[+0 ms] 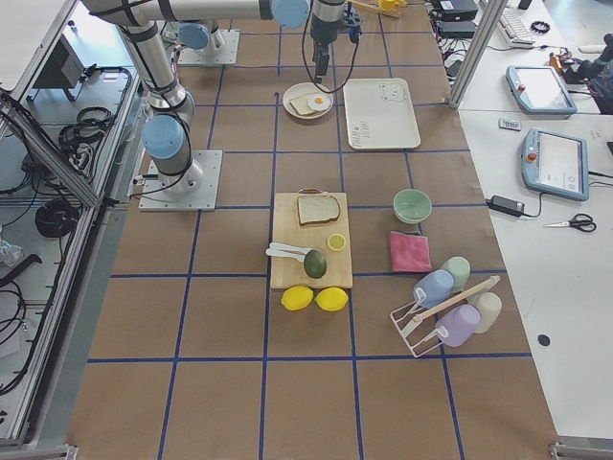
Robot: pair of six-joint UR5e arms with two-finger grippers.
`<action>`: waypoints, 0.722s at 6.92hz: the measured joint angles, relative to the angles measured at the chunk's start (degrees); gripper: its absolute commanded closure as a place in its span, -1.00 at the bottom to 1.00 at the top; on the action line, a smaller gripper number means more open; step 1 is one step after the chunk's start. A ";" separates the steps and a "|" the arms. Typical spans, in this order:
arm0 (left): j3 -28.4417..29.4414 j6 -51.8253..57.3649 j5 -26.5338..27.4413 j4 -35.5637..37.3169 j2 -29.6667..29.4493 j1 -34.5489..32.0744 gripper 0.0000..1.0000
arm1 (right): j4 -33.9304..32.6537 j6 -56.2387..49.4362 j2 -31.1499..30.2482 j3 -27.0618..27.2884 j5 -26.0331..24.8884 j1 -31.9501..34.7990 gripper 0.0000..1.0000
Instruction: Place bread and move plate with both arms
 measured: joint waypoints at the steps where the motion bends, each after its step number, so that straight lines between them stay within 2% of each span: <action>1: 0.00 0.00 0.00 0.00 0.00 0.00 -1.00 | -0.01 0.17 0.70 0.04 -0.22 -0.02 -1.00; 5: 0.00 0.00 0.00 0.00 0.00 0.00 -1.00 | 0.30 0.16 1.32 0.06 -0.74 -0.23 -1.00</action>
